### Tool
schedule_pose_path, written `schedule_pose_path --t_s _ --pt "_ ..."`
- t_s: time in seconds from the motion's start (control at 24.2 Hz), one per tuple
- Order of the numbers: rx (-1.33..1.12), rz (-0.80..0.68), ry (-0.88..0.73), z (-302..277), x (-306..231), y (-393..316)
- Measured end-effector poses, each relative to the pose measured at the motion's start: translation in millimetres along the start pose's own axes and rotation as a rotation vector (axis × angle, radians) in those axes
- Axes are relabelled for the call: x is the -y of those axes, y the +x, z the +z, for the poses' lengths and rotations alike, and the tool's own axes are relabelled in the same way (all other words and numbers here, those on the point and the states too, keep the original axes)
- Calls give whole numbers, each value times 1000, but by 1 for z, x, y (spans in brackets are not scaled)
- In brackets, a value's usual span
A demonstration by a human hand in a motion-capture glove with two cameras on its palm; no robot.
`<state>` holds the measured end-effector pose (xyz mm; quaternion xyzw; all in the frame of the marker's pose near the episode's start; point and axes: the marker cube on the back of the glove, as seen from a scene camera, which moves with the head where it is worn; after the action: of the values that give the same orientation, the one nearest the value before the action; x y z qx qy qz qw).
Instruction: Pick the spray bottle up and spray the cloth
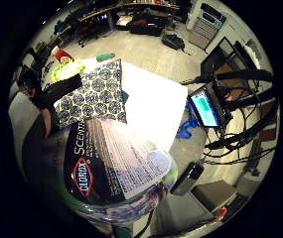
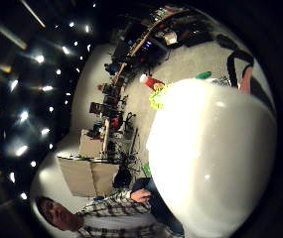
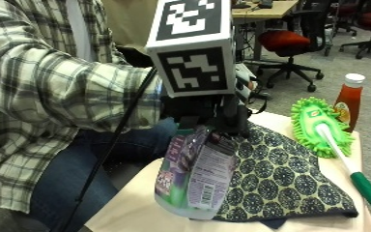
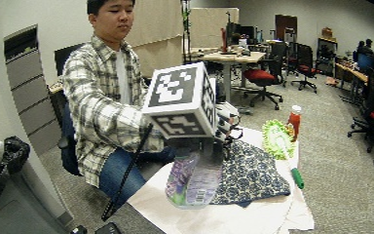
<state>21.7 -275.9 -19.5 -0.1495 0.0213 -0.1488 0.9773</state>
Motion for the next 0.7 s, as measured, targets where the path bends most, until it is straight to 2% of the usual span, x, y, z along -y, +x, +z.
schedule_pose_path --t_s 0.7 --pt "-395 -49 -330 55 2 -35"
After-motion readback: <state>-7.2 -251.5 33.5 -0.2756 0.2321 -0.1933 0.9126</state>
